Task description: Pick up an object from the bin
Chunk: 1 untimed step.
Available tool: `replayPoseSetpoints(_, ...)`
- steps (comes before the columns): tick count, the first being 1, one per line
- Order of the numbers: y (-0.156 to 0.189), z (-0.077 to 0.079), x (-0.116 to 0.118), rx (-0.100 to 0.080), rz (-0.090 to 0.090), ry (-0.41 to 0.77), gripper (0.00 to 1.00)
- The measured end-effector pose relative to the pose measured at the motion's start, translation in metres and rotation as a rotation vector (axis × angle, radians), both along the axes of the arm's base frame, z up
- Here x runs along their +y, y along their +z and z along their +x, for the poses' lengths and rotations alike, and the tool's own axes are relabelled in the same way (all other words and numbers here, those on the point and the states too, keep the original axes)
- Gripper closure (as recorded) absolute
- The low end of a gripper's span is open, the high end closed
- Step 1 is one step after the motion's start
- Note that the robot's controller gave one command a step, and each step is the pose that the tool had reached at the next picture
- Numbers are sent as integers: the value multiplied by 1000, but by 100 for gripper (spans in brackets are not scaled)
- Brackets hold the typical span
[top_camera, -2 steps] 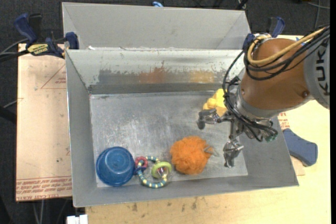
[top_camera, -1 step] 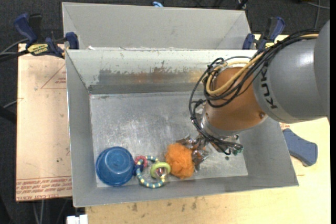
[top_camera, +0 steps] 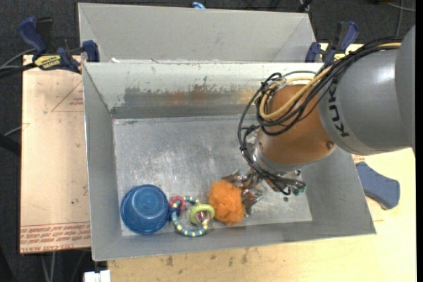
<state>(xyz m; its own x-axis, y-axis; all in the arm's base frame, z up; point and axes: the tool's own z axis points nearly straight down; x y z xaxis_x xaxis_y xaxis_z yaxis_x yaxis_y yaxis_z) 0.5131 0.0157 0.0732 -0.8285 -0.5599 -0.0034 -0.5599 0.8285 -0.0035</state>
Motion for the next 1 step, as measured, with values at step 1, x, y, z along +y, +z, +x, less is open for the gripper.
replayPoseSetpoints(1, 157, 5, -4, -5, 1, 180, 100)
